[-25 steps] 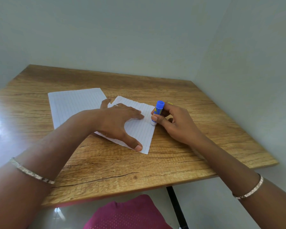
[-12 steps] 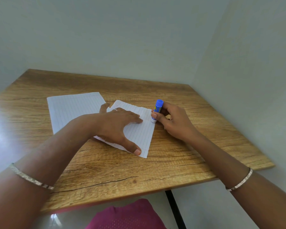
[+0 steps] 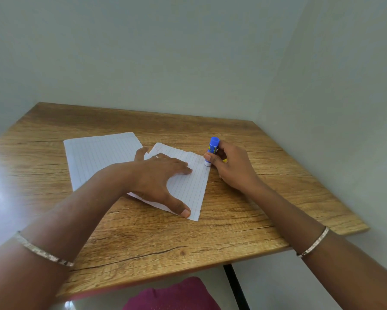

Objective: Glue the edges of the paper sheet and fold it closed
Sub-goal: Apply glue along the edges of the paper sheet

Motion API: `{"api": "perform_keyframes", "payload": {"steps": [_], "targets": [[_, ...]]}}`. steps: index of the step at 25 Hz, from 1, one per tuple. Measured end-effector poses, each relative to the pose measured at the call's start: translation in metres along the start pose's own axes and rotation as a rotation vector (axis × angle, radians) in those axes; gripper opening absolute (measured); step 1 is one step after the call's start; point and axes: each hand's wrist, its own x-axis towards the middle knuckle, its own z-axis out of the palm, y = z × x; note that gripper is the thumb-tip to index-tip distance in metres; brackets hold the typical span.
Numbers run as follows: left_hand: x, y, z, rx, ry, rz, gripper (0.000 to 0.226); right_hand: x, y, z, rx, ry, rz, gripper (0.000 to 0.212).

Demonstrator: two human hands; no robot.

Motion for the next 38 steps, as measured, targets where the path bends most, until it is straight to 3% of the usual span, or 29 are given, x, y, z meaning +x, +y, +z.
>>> {"api": "perform_keyframes", "payload": {"steps": [14, 23, 27, 31, 38], "targets": [[-0.001, -0.002, 0.002, -0.009, 0.012, 0.012, 0.105, 0.004, -0.002, 0.009, -0.02, 0.137, 0.084, 0.019], [-0.002, -0.003, 0.002, -0.002, 0.035, 0.028, 0.102, -0.015, -0.006, -0.028, 0.546, 0.352, 0.317, 0.019], [-0.002, -0.004, 0.001, -0.017, 0.029, 0.022, 0.102, -0.026, 0.007, -0.047, 0.715, 0.312, 0.375, 0.026], [0.0, -0.006, 0.004, -0.027, 0.049, 0.029, 0.102, -0.036, 0.027, -0.056, 0.659, 0.196, 0.332, 0.023], [0.002, -0.003, 0.005, -0.048, 0.108, 0.034, 0.109, -0.034, 0.047, -0.043, 0.371, 0.195, 0.306, 0.012]]}}
